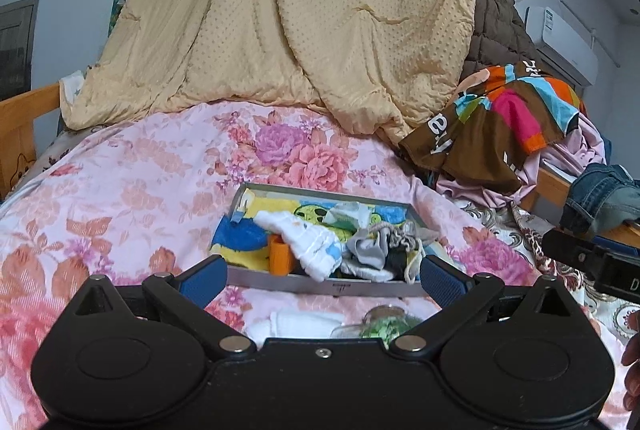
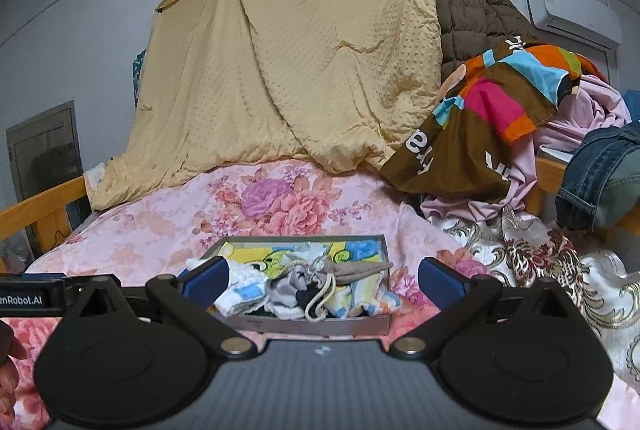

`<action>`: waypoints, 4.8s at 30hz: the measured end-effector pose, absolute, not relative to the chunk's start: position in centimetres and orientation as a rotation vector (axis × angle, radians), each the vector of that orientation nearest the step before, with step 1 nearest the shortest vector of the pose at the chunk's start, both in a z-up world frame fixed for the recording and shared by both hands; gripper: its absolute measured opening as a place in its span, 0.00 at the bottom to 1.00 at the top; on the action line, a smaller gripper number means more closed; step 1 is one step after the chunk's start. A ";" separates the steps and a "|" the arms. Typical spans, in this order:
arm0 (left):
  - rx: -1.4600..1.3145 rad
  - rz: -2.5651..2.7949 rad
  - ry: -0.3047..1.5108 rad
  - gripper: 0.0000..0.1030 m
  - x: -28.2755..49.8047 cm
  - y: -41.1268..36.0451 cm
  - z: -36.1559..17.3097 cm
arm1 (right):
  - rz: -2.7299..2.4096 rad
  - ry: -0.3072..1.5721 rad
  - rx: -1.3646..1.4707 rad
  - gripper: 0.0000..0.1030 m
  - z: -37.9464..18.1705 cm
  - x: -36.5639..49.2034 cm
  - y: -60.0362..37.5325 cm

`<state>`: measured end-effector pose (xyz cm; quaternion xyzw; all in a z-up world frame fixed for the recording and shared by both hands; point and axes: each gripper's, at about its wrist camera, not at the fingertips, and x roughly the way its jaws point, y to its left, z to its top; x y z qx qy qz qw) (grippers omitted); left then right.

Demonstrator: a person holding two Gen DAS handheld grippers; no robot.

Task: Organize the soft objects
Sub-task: 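Withdraw both grippers from the tray back toward the remaining items, then reach the right gripper to the grey face mask while the left gripper reaches the white cloth, then close the right gripper on the grey mask while the left gripper grasps the white cloth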

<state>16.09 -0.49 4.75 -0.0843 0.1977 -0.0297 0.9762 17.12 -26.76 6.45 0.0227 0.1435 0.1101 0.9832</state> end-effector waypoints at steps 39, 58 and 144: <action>-0.039 -0.140 0.682 0.99 14.8 -1.1 -1.9 | 0.216 0.685 -0.162 1.00 0.8 15.4 -23.8; -0.105 0.002 0.763 0.99 16.2 0.4 -2.5 | 0.243 0.781 -0.207 1.00 -1.0 17.0 -22.3; -0.492 -0.392 0.895 0.14 32.4 5.7 -10.2 | 0.293 0.771 0.117 0.70 -4.0 27.1 -20.4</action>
